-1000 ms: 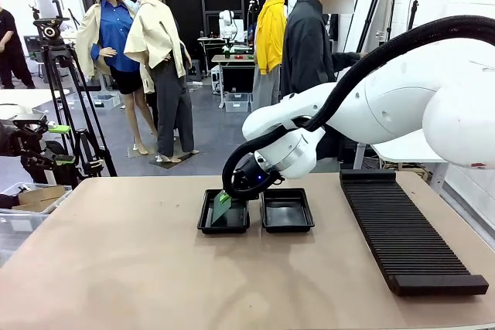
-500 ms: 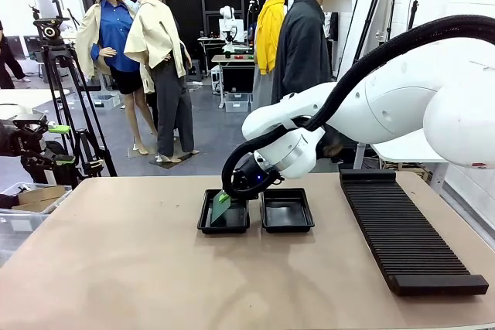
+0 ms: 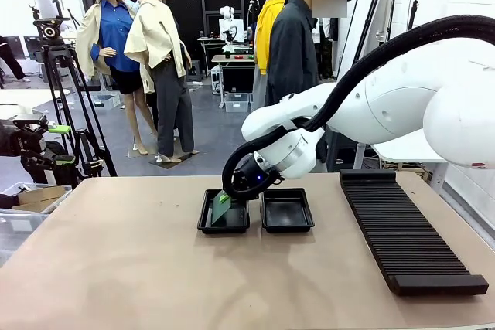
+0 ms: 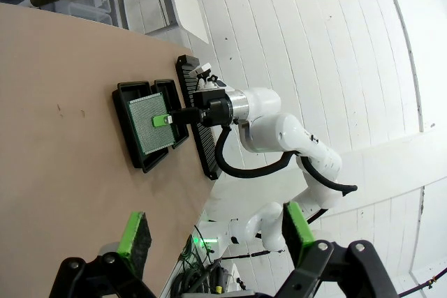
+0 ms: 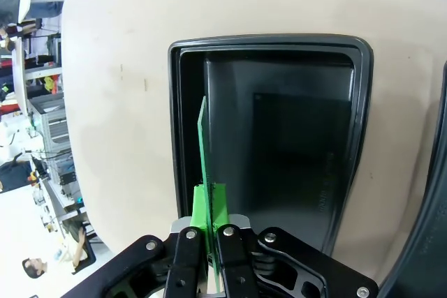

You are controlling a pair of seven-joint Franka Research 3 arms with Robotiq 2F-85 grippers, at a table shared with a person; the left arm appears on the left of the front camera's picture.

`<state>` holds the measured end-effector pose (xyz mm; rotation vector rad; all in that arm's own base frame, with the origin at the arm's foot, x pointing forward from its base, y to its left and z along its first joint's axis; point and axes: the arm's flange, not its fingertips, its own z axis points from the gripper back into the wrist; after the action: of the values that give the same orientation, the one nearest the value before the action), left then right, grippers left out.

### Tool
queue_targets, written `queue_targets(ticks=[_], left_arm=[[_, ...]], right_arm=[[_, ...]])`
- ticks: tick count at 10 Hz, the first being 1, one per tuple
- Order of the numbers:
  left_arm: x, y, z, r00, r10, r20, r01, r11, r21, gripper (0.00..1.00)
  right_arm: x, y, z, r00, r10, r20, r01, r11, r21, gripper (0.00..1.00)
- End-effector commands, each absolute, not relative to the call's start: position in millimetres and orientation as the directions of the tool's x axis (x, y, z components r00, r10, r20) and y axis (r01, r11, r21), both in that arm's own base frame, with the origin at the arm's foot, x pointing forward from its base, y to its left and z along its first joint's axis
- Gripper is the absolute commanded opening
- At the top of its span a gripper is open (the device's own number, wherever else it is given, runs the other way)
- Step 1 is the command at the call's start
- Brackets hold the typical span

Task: Inspect and transfer BCBs to ESD trays.
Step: Pick up the Blank PCB from the PCB Rack and place it in the left ESD tray.

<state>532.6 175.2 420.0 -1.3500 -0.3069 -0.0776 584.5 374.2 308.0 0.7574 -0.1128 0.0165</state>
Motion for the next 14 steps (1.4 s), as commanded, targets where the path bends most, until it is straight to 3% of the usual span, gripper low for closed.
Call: queue_targets(ticks=[1, 2, 4, 5, 9, 14], left_arm=[[532.6, 175.0, 423.2, 0.959, 0.126, 0.253, 0.222, 0.221, -0.95, 1.0], [532.6, 175.0, 423.2, 0.959, 0.126, 0.253, 0.222, 0.221, -0.95, 1.0], [532.6, 175.0, 423.2, 0.959, 0.126, 0.253, 0.222, 0.221, -0.95, 1.0], [532.6, 175.0, 423.2, 0.959, 0.126, 0.253, 0.222, 0.221, -0.95, 1.0], [532.6, 175.0, 423.2, 0.959, 0.126, 0.253, 0.222, 0.221, -0.95, 1.0], [532.6, 175.0, 423.2, 0.959, 0.126, 0.253, 0.222, 0.221, -0.95, 1.0]], right_arm=[[586.5, 376.8, 306.1, 0.995, -0.036, 0.092, -0.032, 0.762, 0.646, 0.0], [587.6, 378.2, 306.1, 0.995, -0.039, 0.091, -0.027, 0.772, 0.636, 0.0], [587.3, 381.1, 309.2, 0.995, -0.057, 0.087, -0.01, 0.783, 0.622, 0.14], [586.1, 383.3, 311.6, 0.994, -0.061, 0.09, -0.006, 0.795, 0.606, 0.27], [583.2, 396.7, 341.0, 0.99, -0.061, 0.129, -0.009, 0.874, 0.487, 1.0], [581.4, 410.6, 372.4, 0.989, -0.046, 0.139, -0.006, 0.936, 0.352, 1.0]])
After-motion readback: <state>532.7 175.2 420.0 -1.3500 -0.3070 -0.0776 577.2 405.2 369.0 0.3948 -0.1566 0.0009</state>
